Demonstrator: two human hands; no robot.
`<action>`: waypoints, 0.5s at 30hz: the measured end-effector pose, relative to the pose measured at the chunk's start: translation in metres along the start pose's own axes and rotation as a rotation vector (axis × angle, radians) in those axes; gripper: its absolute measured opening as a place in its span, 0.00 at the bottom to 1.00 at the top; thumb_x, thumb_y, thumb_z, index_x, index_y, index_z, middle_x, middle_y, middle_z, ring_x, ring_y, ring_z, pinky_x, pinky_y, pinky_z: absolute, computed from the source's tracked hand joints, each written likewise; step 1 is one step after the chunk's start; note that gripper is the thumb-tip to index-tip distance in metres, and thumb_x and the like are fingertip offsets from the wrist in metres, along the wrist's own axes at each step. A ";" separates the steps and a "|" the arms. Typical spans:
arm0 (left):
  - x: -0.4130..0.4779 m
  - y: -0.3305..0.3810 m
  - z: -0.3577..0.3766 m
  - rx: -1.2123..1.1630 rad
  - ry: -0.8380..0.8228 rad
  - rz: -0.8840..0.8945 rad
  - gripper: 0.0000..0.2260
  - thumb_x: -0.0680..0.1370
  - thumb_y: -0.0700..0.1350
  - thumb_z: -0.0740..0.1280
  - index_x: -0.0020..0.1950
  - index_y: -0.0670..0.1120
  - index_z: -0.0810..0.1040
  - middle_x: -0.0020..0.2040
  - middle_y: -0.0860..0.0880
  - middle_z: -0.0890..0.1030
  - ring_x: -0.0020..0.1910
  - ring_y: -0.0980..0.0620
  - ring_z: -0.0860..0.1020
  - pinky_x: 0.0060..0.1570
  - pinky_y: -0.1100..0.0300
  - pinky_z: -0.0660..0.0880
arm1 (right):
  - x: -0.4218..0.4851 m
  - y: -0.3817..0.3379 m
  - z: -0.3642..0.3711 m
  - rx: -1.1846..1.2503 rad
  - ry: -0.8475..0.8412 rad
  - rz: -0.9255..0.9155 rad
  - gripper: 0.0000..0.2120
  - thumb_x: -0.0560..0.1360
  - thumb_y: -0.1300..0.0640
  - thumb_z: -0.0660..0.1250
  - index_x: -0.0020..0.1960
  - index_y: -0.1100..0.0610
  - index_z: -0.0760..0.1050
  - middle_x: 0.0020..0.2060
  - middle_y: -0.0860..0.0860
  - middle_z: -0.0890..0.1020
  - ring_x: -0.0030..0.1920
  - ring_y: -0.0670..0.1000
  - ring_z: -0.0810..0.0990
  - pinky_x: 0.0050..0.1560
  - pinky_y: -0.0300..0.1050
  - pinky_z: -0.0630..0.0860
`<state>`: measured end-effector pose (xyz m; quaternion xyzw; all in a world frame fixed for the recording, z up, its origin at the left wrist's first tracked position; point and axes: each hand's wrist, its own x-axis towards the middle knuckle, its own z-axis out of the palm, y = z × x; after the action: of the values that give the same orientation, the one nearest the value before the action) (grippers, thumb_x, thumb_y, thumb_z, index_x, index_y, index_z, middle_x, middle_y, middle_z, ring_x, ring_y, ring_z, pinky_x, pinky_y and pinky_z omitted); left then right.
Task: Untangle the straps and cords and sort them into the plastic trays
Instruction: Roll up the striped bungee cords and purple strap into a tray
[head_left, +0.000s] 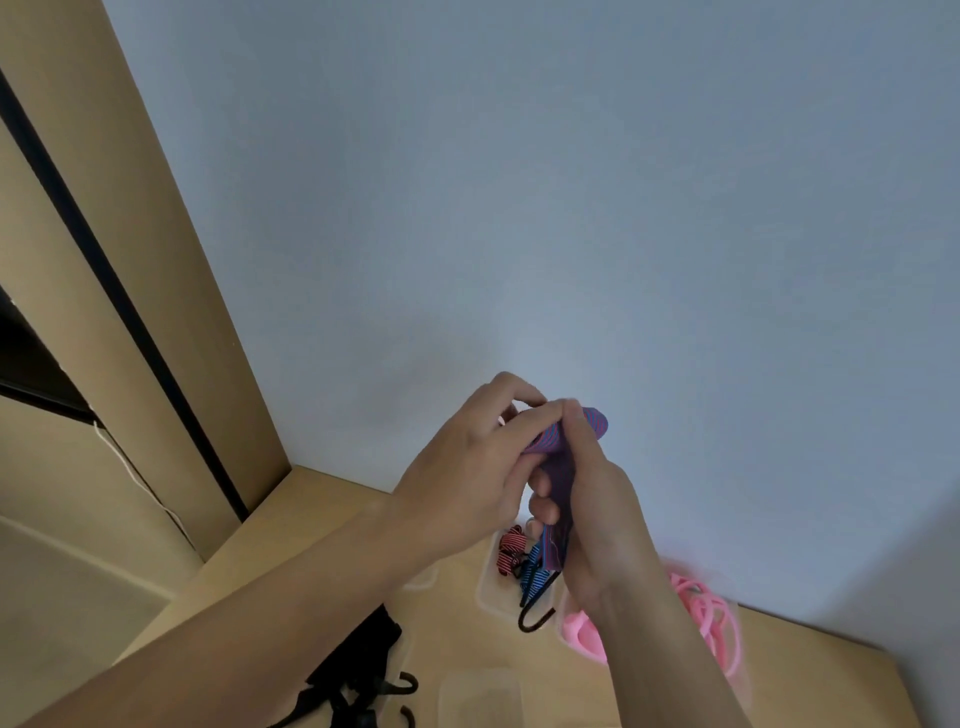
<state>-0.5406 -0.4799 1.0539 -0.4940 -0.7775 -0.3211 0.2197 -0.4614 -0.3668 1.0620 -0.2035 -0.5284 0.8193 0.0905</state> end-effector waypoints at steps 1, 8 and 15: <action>0.000 -0.003 -0.004 -0.120 -0.068 -0.050 0.24 0.76 0.35 0.67 0.70 0.50 0.77 0.61 0.52 0.73 0.53 0.53 0.78 0.51 0.58 0.78 | 0.000 0.001 -0.002 -0.005 0.006 -0.006 0.24 0.79 0.38 0.63 0.38 0.54 0.82 0.29 0.51 0.70 0.26 0.50 0.64 0.30 0.45 0.66; 0.020 0.007 -0.024 -0.841 -0.346 -0.781 0.15 0.84 0.50 0.65 0.62 0.41 0.82 0.51 0.44 0.81 0.44 0.49 0.79 0.42 0.57 0.80 | -0.003 0.004 0.002 -0.244 0.034 -0.186 0.24 0.82 0.44 0.59 0.40 0.62 0.77 0.28 0.53 0.73 0.26 0.53 0.69 0.26 0.41 0.68; 0.019 0.000 -0.027 -0.928 -0.328 -0.733 0.11 0.81 0.41 0.68 0.62 0.39 0.79 0.46 0.46 0.81 0.41 0.52 0.78 0.41 0.63 0.76 | -0.007 0.011 -0.007 -0.355 -0.038 -0.243 0.22 0.84 0.47 0.56 0.46 0.62 0.81 0.35 0.51 0.83 0.26 0.49 0.76 0.26 0.39 0.72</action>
<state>-0.5478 -0.4874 1.0853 -0.2816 -0.6995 -0.6006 -0.2657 -0.4515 -0.3684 1.0515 -0.1356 -0.6865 0.7002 0.1416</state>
